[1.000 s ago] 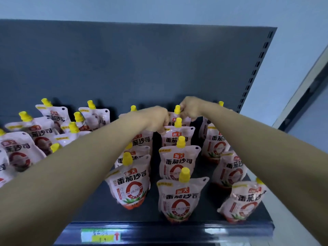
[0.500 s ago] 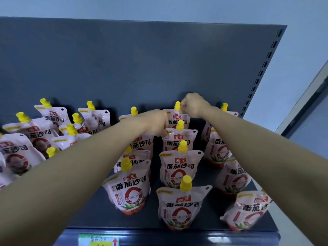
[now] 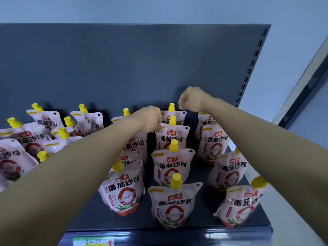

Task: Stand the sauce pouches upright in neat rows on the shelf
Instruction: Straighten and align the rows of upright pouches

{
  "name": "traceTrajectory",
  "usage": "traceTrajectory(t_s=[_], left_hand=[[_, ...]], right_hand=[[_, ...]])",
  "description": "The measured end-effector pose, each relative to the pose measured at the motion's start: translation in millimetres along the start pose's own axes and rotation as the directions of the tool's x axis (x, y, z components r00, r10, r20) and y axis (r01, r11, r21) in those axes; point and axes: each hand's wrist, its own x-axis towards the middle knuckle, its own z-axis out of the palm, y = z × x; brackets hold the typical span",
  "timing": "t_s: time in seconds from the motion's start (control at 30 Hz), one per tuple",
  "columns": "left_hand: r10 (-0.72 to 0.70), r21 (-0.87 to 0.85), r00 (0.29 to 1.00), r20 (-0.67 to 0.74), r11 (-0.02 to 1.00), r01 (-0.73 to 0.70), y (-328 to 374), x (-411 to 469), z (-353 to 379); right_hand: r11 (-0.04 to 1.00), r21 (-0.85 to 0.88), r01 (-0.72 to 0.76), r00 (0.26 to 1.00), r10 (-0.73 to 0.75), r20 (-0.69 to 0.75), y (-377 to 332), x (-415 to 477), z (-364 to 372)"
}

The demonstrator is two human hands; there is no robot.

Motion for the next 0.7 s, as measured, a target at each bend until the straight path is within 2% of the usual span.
traceTrajectory(t_s=[0.3, 0.4, 0.57, 0.7], left_hand=[[-0.012, -0.003, 1.0, -0.002, 1.0, 0.012, 0.1, -4.3, 2.8], [0.032, 0.004, 0.999, 0.025, 0.999, -0.032, -0.7, -9.8, 0.6], [0.132, -0.097, 0.984, -0.117, 0.985, -0.143, -4.6, -28.7, -23.8], [0.132, -0.131, 0.976, -0.176, 0.979, -0.156, -14.3, -62.6, -48.1]], right_hand=[[0.997, 0.023, 0.069, 0.996, -0.068, -0.051, 3.3, -12.3, -9.1], [0.995, 0.021, 0.094, 0.994, -0.093, -0.052, -1.6, -19.5, -11.0], [0.988, 0.009, 0.154, 0.986, -0.153, -0.068, -14.7, -30.1, -17.1], [0.977, 0.064, 0.205, 0.979, -0.206, 0.007, -33.8, -39.0, -20.9]])
